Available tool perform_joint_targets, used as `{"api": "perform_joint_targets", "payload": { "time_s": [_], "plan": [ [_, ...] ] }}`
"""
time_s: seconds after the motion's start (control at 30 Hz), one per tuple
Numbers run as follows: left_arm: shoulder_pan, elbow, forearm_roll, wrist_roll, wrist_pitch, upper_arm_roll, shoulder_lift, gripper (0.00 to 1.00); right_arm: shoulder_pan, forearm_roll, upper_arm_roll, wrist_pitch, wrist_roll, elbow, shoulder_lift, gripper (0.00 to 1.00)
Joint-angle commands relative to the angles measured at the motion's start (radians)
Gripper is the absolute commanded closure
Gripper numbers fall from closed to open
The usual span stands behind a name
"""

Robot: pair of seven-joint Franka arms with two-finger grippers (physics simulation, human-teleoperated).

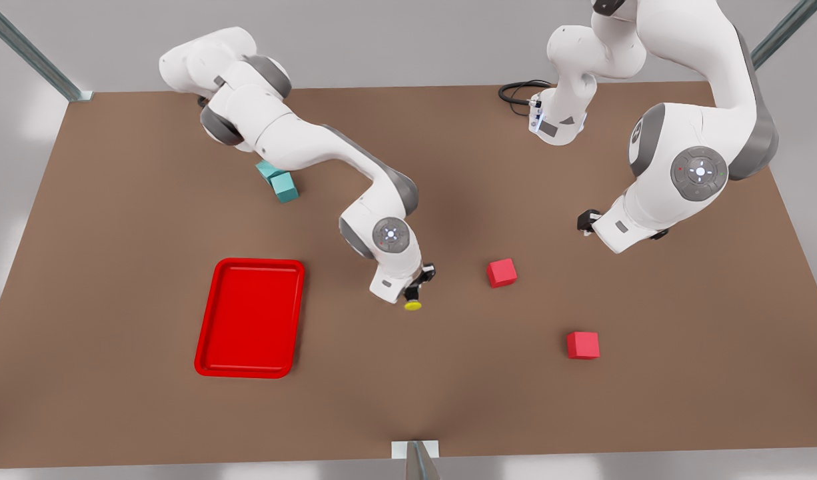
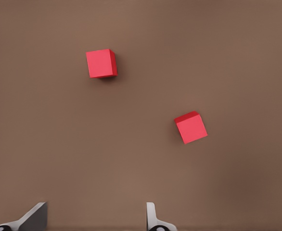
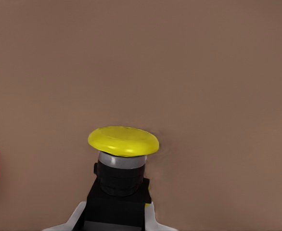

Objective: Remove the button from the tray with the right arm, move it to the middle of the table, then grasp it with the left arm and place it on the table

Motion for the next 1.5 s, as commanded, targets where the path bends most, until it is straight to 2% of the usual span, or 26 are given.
{"api": "perform_joint_targets", "payload": {
  "time_s": [0.0,0.23,0.43,0.47,0.5,0.57,0.73,0.8,0.87,0.9,0.93,0.97,1.0,1.07,1.17,1.23,1.37,1.47],
  "plan": [
    [-0.001,-0.001,0.001,-0.001,0.0,0.0,-0.001,0.0,0.067,0.0,-0.047,0.023,0.578,0.063,0.056,0.58],
    [-0.001,0.001,0.001,-0.004,0.011,0.0,0.011,0.0,0.101,0.004,-0.063,0.08,0.587,0.058,0.142,0.56],
    [-0.001,0.001,0.002,-0.004,0.018,0.0,0.014,0.0,0.098,0.004,-0.064,0.111,0.57,0.055,0.188,0.51],
    [-0.001,0.001,0.002,-0.004,0.018,0.0,0.014,0.0,0.1,0.004,-0.064,0.111,0.57,0.057,0.189,0.47],
    [-0.001,0.001,0.002,-0.004,0.018,0.0,0.014,0.0,0.1,0.004,-0.064,0.112,0.57,0.057,0.189,0.27],
    [-0.004,0.001,0.002,-0.007,0.018,0.0,0.014,0.0,0.098,0.004,-0.067,0.112,0.572,0.057,0.189,0.0],
    [-0.012,0.002,0.002,-0.01,0.018,0.0,0.014,0.0,0.084,0.004,-0.067,0.123,0.573,0.057,0.171,0.0],
    [-0.025,0.002,0.002,-0.051,0.026,0.0,0.028,0.0,0.077,0.003,-0.064,0.08,0.572,0.048,0.096,0.0],
    [-0.096,0.011,-0.002,-0.292,0.086,0.0,0.074,0.0,0.054,0.007,-0.06,-0.177,0.431,0.044,-0.114,0.0],
    [-0.162,0.069,-0.004,-0.501,0.089,0.0,0.152,0.0,0.005,0.009,-0.057,-0.3,0.287,0.044,-0.189,0.0],
    [-0.232,0.174,-0.085,-0.826,0.126,-0.003,0.295,0.0,-0.109,0.013,-0.063,-0.415,-0.009,-0.003,-0.312,0.0],
    [-0.249,0.194,-0.202,-1.0,0.256,-0.004,0.373,0.0,-0.274,0.059,-0.063,-0.42,-0.315,-0.184,-0.479,0.0],
    [-0.289,0.196,-0.225,-1.195,0.445,-0.004,0.45,0.0,-0.403,0.063,-0.067,-0.426,-0.47,-0.362,-0.657,0.0],
    [-0.332,0.194,-0.226,-1.381,0.681,-0.021,0.545,0.0,-0.537,0.072,-0.066,-0.429,-0.547,-0.544,-0.852,0.0],
    [-0.334,0.192,-0.219,-1.37,0.85,-0.021,0.64,0.0,-0.632,0.112,-0.066,-0.484,-0.548,-0.505,-0.842,0.0],
    [-0.364,0.139,-0.176,-1.298,0.953,-0.027,0.648,0.0,-0.705,0.115,-0.069,-0.526,-0.547,-0.5,-0.839,0.0],
    [-0.369,-0.01,-0.173,-0.946,0.911,-0.096,0.551,0.0,-0.795,0.152,-0.069,-0.534,-0.539,-0.489,-0.826,0.0],
    [-0.369,-0.048,-0.128,-0.899,0.919,-0.113,0.545,0.0,-0.804,0.095,-0.069,-0.596,-0.534,-0.5,-0.814,0.0]
  ]
}}
